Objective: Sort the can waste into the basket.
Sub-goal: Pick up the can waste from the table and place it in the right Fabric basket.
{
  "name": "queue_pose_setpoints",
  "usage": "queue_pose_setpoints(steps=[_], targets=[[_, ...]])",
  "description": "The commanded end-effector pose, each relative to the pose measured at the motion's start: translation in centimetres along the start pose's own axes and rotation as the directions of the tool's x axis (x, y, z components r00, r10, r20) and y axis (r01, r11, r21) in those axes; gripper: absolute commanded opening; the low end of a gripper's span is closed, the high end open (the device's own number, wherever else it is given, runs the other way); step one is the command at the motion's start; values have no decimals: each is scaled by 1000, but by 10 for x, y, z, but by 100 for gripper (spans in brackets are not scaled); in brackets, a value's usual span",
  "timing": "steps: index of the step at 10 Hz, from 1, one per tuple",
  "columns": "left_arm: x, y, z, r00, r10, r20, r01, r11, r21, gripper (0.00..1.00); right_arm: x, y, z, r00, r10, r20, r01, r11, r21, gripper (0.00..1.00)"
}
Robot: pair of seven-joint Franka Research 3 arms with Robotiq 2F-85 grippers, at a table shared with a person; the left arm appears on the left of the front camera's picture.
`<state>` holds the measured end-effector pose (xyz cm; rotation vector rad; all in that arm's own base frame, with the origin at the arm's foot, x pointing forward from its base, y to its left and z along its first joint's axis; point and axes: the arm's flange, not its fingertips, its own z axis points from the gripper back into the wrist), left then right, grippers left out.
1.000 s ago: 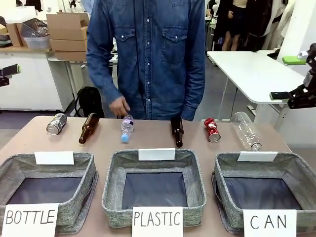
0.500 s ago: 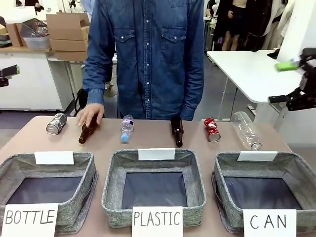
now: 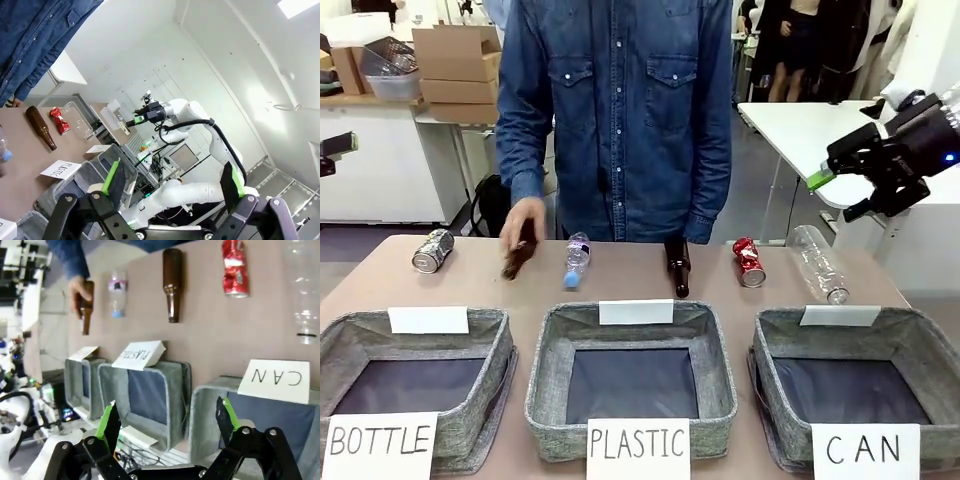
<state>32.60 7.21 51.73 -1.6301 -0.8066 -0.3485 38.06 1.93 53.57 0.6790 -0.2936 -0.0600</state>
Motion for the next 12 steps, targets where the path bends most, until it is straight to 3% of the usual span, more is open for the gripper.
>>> queue_pose_setpoints(steps=[1, 2, 3, 4, 5, 9, 10, 12], targets=[[1, -2, -2, 1000, -26, 13, 26, 999, -19, 100, -11, 0, 7, 1000, -1, -14, 3, 993, 114, 100], [1, -2, -2, 1000, -26, 13, 26, 999, -19, 100, -11, 0, 7, 1000, -1, -14, 3, 993, 114, 100], [1, -2, -2, 1000, -26, 13, 26, 999, -19, 100, -2, 0, 2, 1000, 3, -7, -3, 999, 36, 100], [1, -2, -2, 1000, -26, 13, 26, 999, -19, 100, 26, 13, -23, 994, 91, -59, -96, 992, -84, 100], [1, -2, -2, 1000, -26, 13, 26, 999, -19, 100, 48, 15, -37, 987, 138, -85, -148, 981, -127, 100], [1, -2, -2, 1000, -26, 13, 26, 999, -19, 100, 108, -5, -85, 987, 149, -60, -159, 957, -242, 100], [1, -2, -2, 1000, -26, 13, 26, 999, -19, 100, 125, -14, -107, 986, 164, -41, -168, 930, -327, 100], [1, -2, -2, 1000, -26, 13, 26, 999, -19, 100, 156, -34, -161, 983, 167, -71, -181, 901, -394, 100]])
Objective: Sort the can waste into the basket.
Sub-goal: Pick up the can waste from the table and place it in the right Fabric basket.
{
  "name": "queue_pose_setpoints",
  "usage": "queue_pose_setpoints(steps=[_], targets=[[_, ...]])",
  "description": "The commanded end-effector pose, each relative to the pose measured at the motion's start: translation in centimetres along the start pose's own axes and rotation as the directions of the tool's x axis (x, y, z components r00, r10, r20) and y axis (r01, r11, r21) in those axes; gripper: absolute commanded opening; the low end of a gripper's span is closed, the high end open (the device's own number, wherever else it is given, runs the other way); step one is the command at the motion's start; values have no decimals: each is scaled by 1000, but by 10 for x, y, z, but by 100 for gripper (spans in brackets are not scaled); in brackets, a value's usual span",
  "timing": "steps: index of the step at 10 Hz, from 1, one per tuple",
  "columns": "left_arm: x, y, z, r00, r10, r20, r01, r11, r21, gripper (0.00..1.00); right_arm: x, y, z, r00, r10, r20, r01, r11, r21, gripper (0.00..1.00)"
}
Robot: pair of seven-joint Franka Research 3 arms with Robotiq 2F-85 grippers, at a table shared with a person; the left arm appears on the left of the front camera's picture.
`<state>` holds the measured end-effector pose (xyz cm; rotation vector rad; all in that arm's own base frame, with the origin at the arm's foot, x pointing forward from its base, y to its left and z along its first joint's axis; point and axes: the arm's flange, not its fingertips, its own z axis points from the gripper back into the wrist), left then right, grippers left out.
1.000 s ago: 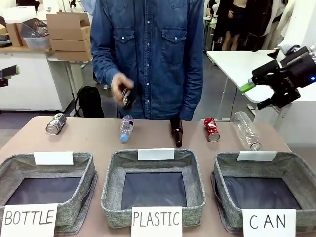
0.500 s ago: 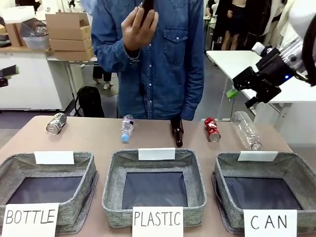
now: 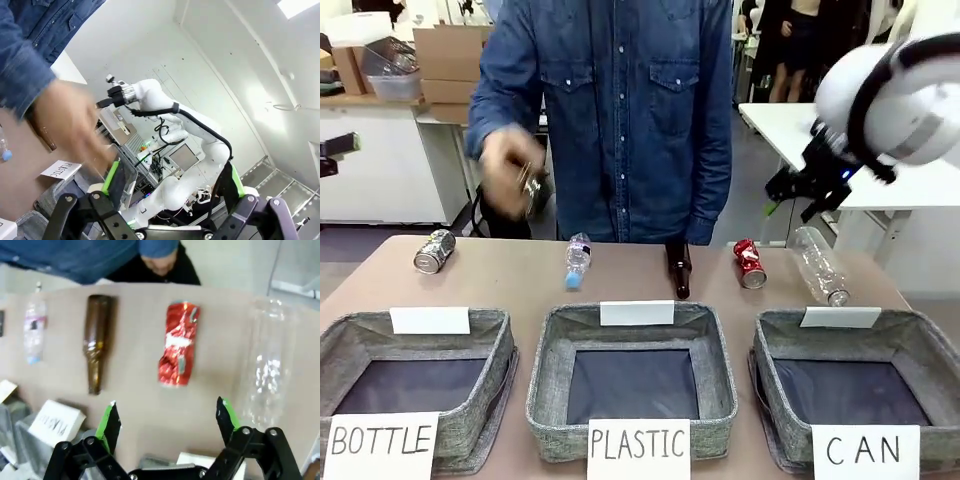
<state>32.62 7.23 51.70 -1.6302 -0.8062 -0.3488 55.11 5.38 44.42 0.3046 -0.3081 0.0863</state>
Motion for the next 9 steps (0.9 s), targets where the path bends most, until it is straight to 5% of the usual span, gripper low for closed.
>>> queue_pose_setpoints(steps=[1, 9], targets=[[1, -2, -2, 1000, -26, 14, 26, 999, -19, 100, 34, 5, -46, 1000, -13, -20, 12, 997, -72, 100], [1, -2, -2, 1000, -26, 14, 26, 999, -19, 100, 51, 18, -168, 995, -83, -55, 69, 972, -224, 100]])
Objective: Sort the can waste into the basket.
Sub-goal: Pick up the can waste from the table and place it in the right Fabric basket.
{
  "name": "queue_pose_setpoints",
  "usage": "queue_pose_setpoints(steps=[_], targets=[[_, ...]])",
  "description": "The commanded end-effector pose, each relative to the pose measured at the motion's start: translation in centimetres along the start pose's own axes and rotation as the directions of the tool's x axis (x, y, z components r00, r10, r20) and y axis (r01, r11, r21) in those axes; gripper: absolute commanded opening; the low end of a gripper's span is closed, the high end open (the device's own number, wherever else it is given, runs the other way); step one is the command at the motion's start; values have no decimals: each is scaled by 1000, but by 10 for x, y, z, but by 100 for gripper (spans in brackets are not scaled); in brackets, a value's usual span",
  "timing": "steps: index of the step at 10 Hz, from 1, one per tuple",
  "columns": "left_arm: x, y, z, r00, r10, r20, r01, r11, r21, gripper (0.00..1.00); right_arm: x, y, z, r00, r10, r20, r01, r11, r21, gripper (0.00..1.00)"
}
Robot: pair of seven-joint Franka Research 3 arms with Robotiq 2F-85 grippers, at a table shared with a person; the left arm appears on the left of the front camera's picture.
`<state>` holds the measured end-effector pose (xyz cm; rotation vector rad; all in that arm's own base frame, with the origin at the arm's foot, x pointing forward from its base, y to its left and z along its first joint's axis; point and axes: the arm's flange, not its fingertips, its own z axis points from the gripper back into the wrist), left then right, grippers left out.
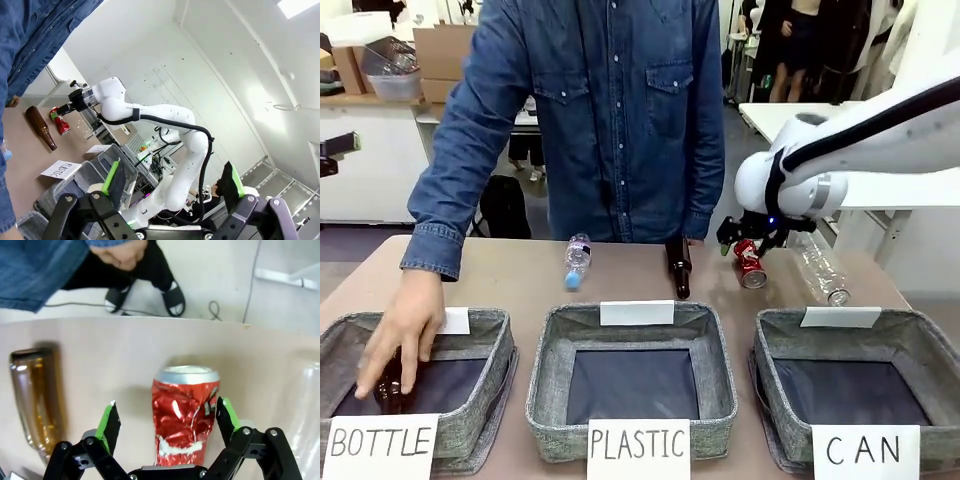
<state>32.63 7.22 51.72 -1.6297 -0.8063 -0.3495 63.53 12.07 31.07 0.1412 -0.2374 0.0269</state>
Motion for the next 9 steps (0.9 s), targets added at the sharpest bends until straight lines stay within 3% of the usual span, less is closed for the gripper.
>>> queue_pose_setpoints(steps=[1, 4, 5, 6, 7, 8, 9], targets=[[1, -2, -2, 1000, -25, 14, 26, 999, -19, 100, 9, 3, -2, 999, -38, -2, 38, 996, -78, 100], [1, -2, -2, 1000, -25, 14, 26, 999, -19, 100, 9, 4, -3, 999, -32, -13, 31, 996, -79, 100], [1, -2, -2, 1000, -25, 14, 26, 999, -19, 100, 9, 4, -3, 999, -31, -13, 30, 996, -81, 45], [1, -2, -2, 1000, -25, 14, 26, 999, -19, 100, 8, 4, -4, 999, -31, -19, 30, 997, -74, 44], [1, -2, -2, 1000, -25, 14, 26, 999, -19, 100, 8, 3, -3, 999, -29, -22, 27, 997, -77, 0], [1, -2, -2, 1000, -25, 14, 26, 999, -19, 100, 8, 3, -3, 999, -28, -25, 26, 996, -81, 39], [1, -2, -2, 1000, -25, 14, 26, 999, -19, 100, 8, 2, -3, 999, -28, -29, 26, 996, -83, 0]])
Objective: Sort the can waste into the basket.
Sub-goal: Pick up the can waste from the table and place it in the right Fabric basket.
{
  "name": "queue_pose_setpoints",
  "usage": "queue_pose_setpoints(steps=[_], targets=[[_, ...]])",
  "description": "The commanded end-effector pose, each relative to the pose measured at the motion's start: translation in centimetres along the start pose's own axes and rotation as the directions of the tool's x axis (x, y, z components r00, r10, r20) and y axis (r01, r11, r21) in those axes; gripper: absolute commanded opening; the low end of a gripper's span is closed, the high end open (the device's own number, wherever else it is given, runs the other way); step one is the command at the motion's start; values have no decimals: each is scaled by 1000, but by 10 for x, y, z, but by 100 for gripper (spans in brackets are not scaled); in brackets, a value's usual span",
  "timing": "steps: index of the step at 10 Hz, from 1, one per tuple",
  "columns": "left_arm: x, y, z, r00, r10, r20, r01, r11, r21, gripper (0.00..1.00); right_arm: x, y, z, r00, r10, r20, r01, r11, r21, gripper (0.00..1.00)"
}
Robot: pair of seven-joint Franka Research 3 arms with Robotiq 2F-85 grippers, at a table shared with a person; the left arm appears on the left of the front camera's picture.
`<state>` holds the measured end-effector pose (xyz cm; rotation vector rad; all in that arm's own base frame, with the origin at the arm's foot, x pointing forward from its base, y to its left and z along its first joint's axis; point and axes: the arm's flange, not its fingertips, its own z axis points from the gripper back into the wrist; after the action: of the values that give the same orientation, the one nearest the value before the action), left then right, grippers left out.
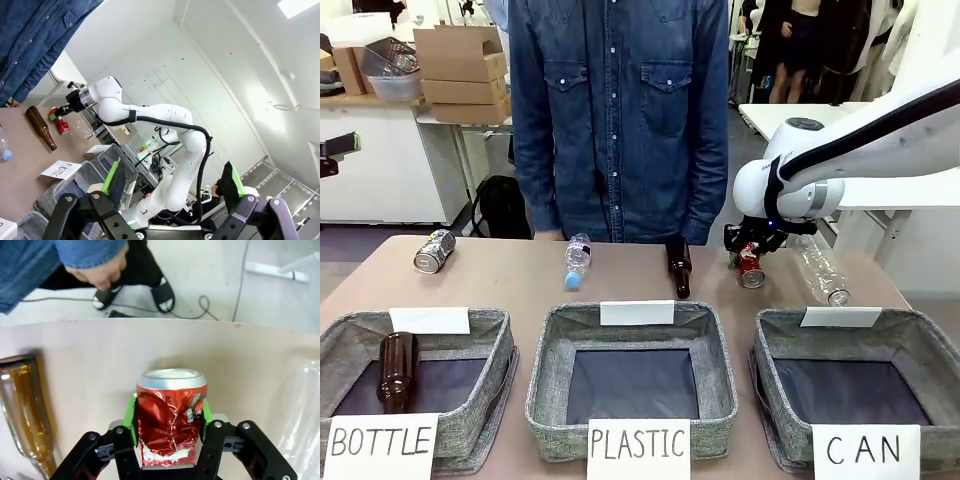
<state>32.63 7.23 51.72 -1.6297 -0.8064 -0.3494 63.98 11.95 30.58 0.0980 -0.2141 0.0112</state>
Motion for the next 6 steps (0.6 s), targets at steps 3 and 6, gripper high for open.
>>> queue_pose_setpoints(steps=[3, 6], targets=[[1, -2, -2, 1000, -25, 14, 26, 999, -19, 100, 6, 3, 4, 999, -33, 3, 33, 999, -41, 0], [1, -2, -2, 1000, -25, 14, 26, 999, -19, 100, 6, 2, 5, 999, -47, 3, 47, 998, -38, 34]])
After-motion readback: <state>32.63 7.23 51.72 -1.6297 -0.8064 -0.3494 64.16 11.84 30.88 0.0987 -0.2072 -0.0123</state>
